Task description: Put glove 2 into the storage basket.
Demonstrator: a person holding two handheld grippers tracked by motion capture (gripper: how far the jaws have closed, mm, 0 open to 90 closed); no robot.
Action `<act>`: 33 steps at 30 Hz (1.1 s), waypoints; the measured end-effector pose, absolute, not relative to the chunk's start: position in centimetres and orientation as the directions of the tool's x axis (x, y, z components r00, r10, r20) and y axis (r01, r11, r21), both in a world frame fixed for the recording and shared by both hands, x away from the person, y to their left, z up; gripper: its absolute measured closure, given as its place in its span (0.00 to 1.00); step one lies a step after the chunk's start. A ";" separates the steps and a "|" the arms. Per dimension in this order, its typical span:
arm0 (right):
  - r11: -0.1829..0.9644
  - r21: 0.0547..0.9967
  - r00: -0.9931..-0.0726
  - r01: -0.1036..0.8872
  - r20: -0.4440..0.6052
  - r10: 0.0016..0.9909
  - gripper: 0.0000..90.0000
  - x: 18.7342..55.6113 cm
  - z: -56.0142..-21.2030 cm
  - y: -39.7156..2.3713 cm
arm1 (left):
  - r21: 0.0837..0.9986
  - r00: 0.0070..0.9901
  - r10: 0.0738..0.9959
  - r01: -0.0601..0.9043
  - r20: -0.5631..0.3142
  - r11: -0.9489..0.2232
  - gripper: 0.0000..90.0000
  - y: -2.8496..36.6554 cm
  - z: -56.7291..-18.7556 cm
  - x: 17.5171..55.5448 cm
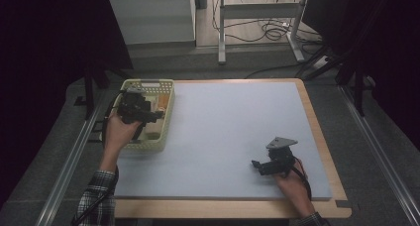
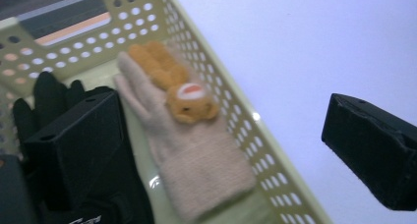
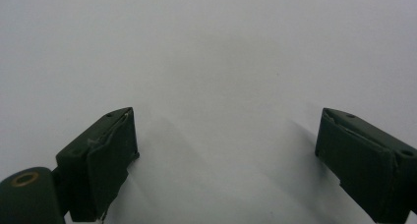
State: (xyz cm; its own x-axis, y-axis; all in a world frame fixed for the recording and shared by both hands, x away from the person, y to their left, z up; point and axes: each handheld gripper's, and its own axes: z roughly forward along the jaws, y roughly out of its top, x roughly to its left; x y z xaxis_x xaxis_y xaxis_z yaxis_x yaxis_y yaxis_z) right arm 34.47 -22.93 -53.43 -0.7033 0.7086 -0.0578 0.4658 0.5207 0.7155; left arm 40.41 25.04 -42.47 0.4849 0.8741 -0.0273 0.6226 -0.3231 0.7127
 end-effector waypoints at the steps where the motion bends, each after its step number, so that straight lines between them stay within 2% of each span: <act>1: 0.521 0.716 -0.703 0.466 -0.058 0.709 0.09 34.5 -53.4 -22.9 | 0.714 0.487 0.873 0.621 -0.028 -0.324 0.03 24.9 -42.5 40.4; 15: 0.521 0.715 -0.703 0.466 -0.058 0.708 0.09 34.5 -53.4 -22.9 | 0.723 0.540 0.841 0.591 -0.026 -0.357 0.03 22.5 -43.0 39.7; 33: 0.521 0.715 -0.703 0.466 -0.058 0.709 0.09 34.4 -53.4 -22.9 | 0.732 0.647 0.763 0.521 -0.003 -0.439 0.02 17.3 -43.8 38.1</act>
State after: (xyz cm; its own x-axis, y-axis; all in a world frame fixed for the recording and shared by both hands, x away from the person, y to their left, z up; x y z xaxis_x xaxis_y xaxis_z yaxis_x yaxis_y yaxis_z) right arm 34.44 -22.92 -53.40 -0.7028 0.7089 -0.0583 0.4665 0.5212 0.7146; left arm 38.13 17.27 -43.78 0.6465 0.7629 -0.0034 0.5213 -0.4385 0.7321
